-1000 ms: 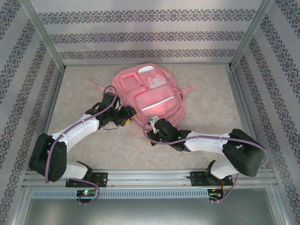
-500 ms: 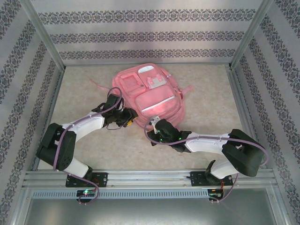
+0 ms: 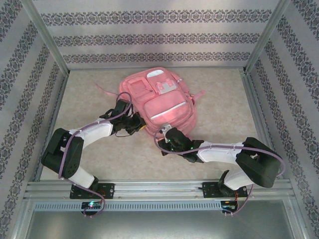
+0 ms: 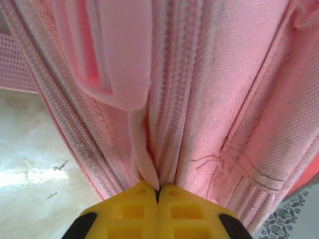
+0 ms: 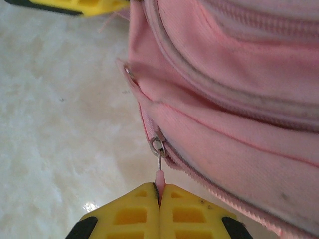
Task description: Pack the student bag
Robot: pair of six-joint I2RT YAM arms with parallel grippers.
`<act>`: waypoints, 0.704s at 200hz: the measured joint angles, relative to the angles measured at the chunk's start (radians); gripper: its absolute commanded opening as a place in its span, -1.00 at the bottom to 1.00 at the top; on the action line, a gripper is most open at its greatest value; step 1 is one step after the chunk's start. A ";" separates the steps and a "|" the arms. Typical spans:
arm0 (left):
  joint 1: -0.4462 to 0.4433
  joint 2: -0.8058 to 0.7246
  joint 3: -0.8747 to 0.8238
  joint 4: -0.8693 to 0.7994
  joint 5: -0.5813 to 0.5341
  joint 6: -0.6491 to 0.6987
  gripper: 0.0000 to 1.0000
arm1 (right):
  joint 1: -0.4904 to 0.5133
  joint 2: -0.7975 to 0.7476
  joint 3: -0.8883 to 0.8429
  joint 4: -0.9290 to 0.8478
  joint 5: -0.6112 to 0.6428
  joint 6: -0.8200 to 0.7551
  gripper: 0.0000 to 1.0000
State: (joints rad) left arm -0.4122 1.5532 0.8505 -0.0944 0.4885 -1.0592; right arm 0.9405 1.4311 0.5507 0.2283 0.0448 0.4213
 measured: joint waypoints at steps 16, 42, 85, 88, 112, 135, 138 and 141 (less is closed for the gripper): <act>0.002 -0.001 0.000 -0.001 0.001 0.000 -1.00 | 0.000 -0.016 -0.016 -0.002 0.006 0.001 -1.00; 0.011 -0.008 0.000 -0.004 0.010 0.000 -1.00 | -0.003 -0.045 -0.037 -0.012 0.019 0.016 -1.00; 0.028 -0.018 0.001 -0.021 0.032 0.004 -1.00 | -0.036 -0.129 -0.098 -0.016 0.038 0.052 -1.00; 0.028 -0.019 0.001 -0.021 0.033 0.004 -1.00 | -0.037 -0.134 -0.101 -0.016 0.039 0.052 -1.00; 0.035 -0.027 0.001 -0.031 0.040 0.007 -1.00 | -0.049 -0.172 -0.128 -0.018 0.044 0.060 -1.00; 0.037 -0.031 0.008 -0.045 0.043 0.015 -1.00 | -0.055 -0.201 -0.149 -0.018 0.044 0.066 -1.00; 0.037 -0.032 0.009 -0.048 0.043 0.017 -1.00 | -0.055 -0.203 -0.151 -0.016 0.042 0.063 -1.00; 0.038 -0.032 0.010 -0.052 0.043 0.020 -1.00 | -0.055 -0.204 -0.152 -0.013 0.041 0.061 -1.00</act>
State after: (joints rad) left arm -0.3740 1.5208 0.8608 -0.1463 0.5320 -1.0393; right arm 0.8852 1.2274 0.3985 0.2153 0.0856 0.4824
